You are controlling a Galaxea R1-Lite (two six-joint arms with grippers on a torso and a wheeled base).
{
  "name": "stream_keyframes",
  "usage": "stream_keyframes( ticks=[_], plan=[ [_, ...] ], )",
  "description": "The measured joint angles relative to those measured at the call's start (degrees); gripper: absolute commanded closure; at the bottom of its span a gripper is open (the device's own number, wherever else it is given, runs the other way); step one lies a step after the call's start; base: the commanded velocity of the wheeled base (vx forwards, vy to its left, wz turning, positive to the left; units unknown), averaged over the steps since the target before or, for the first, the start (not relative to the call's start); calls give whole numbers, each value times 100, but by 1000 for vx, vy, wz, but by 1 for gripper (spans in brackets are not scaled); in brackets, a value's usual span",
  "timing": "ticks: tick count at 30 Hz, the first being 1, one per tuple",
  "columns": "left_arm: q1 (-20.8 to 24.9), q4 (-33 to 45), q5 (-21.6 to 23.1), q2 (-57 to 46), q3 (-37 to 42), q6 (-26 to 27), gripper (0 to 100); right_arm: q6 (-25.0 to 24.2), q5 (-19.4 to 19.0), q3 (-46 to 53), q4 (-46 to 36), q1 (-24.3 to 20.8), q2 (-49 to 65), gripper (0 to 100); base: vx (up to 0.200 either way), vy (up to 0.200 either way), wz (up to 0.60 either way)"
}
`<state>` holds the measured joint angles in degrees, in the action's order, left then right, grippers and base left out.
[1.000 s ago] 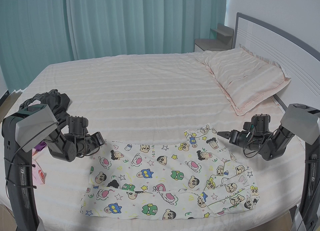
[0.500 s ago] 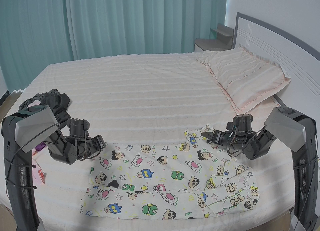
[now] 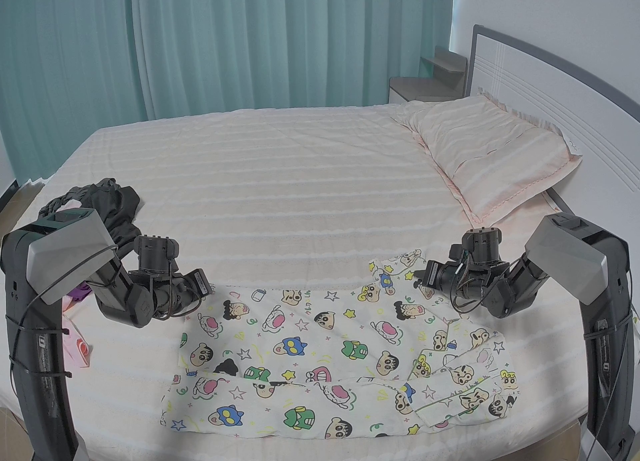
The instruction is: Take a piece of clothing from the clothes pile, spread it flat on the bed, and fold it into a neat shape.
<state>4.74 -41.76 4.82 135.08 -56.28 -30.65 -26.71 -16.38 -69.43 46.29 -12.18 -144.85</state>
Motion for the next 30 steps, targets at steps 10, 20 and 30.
stream_keyframes(
  ticks=[10,20,30],
  plan=[
    [0,-2,-296,-197,-29,7,100,-345,-9,46,522,163,0,100,0,0,0],
    [0,-27,-546,-243,-226,7,100,-496,21,52,933,317,-5,100,0,0,0],
    [0,-20,-552,-240,-282,9,100,-488,-182,280,996,363,-7,100,0,0,0]
  ],
)
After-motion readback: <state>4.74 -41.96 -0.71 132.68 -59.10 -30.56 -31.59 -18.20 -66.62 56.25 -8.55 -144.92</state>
